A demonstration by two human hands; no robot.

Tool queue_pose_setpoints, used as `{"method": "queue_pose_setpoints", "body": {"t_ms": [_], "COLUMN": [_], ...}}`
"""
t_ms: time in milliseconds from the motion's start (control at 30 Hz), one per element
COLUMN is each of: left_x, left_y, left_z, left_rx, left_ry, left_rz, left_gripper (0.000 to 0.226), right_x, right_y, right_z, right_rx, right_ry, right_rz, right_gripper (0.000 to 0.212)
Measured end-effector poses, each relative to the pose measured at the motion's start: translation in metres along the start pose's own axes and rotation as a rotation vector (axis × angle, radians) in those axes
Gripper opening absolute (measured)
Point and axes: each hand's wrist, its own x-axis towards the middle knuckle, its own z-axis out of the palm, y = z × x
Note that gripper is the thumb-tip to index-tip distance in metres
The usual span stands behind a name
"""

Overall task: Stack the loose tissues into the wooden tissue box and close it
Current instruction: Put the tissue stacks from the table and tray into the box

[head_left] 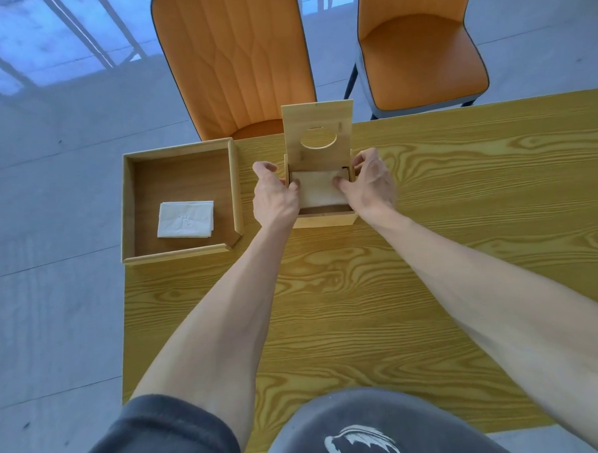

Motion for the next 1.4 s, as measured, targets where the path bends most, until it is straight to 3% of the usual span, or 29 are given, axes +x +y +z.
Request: {"method": "queue_pose_setpoints", "body": {"t_ms": [200,367,567,733,933,1167,1400], "left_x": [-0.004,-0.007,0.0,0.009,0.031,0.054,0.071], "left_y": [-0.006,-0.019,-0.052,-0.087,-0.118,-0.135,-0.137], "left_z": [-0.01,-0.045,-0.105,-0.149,-0.177,-0.173,-0.166], "left_rx": [0.027,0.009,-0.012,0.074,0.052,0.018,-0.092], "left_ry": [-0.087,-0.024,0.042,0.108,0.122,-0.035,-0.031], "left_rz": [0.029,0.05,-0.022,-0.109,-0.147,-0.211,-0.3], "left_gripper": [0.047,0.046,0.028,0.025,0.041,0.061,0.063], "right_x": [-0.006,-0.023,-0.049,-0.063,-0.07,-0.073,-0.072], "right_y": [-0.001,-0.022,-0.082,-0.123,-0.152,-0.167,-0.168], "right_z": [-0.004,-0.008,0.015,0.061,0.108,0.138,0.159], "right_rx": [-0.006,-0.055,0.08,0.162,0.093,0.021,0.056], "right_ry": [0.04,0.201,0.117,-0.185,-0.376,-0.404,-0.496], "right_rz": [-0.025,-0.291,-0.432,-0.325,-0.164,0.019,0.128], "right_gripper": [0.043,0.026,0.012,0.017,0.026,0.03,0.03]}}
